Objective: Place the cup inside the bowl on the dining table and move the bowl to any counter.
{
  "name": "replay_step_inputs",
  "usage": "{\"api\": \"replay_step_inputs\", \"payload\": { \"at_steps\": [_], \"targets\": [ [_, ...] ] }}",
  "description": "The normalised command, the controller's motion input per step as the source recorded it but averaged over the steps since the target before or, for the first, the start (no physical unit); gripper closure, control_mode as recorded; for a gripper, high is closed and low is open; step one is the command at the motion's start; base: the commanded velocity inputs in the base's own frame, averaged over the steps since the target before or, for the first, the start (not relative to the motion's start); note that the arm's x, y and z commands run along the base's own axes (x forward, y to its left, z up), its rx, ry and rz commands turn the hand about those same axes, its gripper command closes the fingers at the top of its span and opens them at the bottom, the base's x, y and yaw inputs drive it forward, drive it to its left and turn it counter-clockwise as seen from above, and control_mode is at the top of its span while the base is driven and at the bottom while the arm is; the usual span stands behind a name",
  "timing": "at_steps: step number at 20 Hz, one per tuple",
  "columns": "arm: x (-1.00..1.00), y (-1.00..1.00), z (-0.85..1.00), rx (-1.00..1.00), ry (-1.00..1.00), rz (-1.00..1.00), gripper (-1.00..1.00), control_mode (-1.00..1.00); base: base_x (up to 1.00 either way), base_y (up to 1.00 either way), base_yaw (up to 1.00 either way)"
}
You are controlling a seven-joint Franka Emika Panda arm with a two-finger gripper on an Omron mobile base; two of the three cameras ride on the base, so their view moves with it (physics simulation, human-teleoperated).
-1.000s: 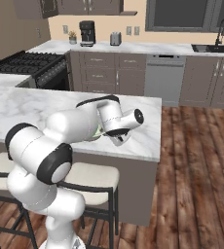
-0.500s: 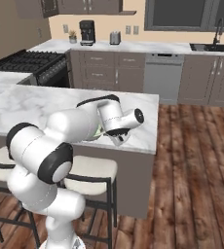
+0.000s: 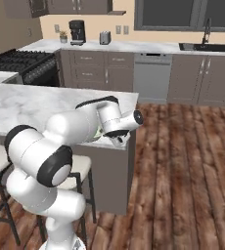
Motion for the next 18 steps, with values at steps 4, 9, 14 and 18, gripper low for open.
{"api": "replay_step_inputs", "payload": {
  "at_steps": [4,9,14,18],
  "targets": [
    [0.00,0.00,0.00,0.00,0.00,0.00,1.00,1.00,0.44,-0.79,0.02],
    [0.00,0.00,0.00,0.00,0.00,0.00,1.00,1.00,0.58,-0.72,0.04],
    [0.00,0.00,0.00,0.00,0.00,0.00,1.00,1.00,0.59,-0.56,0.09],
    [0.00,0.00,0.00,0.00,0.00,0.00,1.00,1.00,0.51,-0.66,0.10]
  ]
}}
